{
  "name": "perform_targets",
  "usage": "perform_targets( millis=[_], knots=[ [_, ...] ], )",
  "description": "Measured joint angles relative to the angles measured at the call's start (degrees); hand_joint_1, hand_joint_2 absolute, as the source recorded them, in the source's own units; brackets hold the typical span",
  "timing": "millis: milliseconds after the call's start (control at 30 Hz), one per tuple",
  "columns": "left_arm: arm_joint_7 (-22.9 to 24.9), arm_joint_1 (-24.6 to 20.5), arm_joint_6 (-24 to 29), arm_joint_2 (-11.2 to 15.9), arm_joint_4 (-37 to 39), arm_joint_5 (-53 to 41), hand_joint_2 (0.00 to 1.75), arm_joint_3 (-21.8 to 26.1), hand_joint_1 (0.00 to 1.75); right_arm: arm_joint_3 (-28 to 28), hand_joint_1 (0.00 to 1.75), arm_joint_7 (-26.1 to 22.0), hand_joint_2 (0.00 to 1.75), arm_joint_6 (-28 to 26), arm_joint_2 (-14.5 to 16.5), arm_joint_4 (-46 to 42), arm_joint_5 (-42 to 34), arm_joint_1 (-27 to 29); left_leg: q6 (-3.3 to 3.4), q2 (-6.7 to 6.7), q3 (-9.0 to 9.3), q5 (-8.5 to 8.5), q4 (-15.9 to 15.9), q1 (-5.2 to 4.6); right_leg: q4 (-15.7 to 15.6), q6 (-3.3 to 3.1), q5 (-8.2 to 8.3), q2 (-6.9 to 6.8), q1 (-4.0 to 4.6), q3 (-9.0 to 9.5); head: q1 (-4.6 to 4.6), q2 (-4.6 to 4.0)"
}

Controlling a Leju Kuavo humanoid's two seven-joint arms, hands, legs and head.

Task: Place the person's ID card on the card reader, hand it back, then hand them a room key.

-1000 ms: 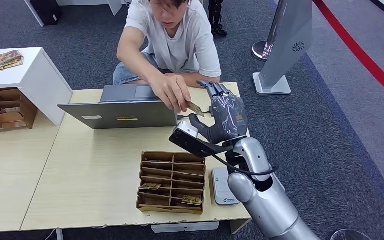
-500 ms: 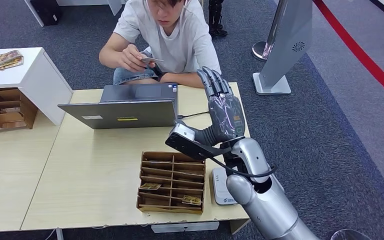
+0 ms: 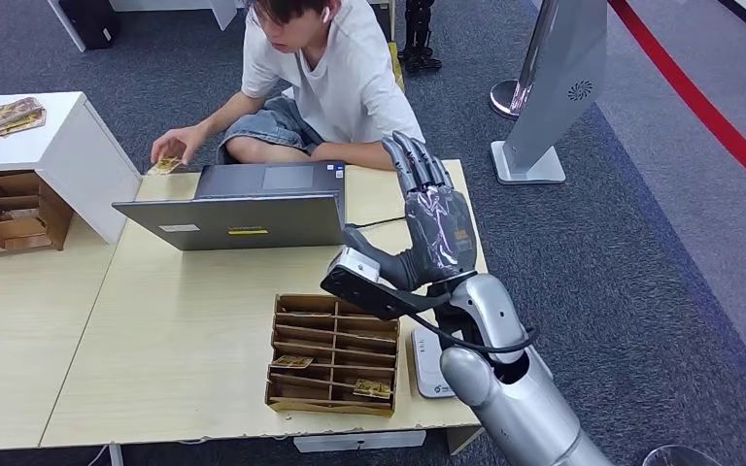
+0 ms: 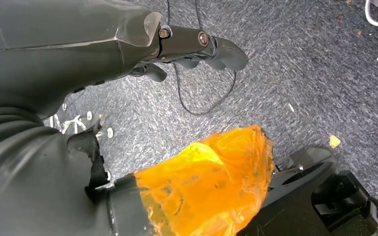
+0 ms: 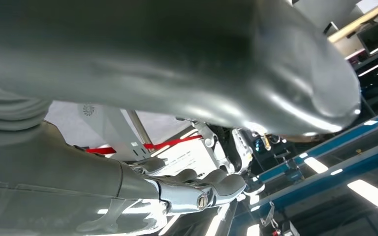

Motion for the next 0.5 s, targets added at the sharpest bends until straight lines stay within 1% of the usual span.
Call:
perform_targets(
  millis=[500],
  knots=[
    [-0.62,0.47,1.11,0.03,0.0,1.14,0.0,0.69,0.0,1.56,0.0,-3.22,0.0,-2.08,-0.73,-5.34,-1.41,4.87,0.0,0.0,0.0,0.0,0.0,0.0,0.0,0.0,0.0,0.0,0.0,0.0,0.0,0.0]
  ],
)
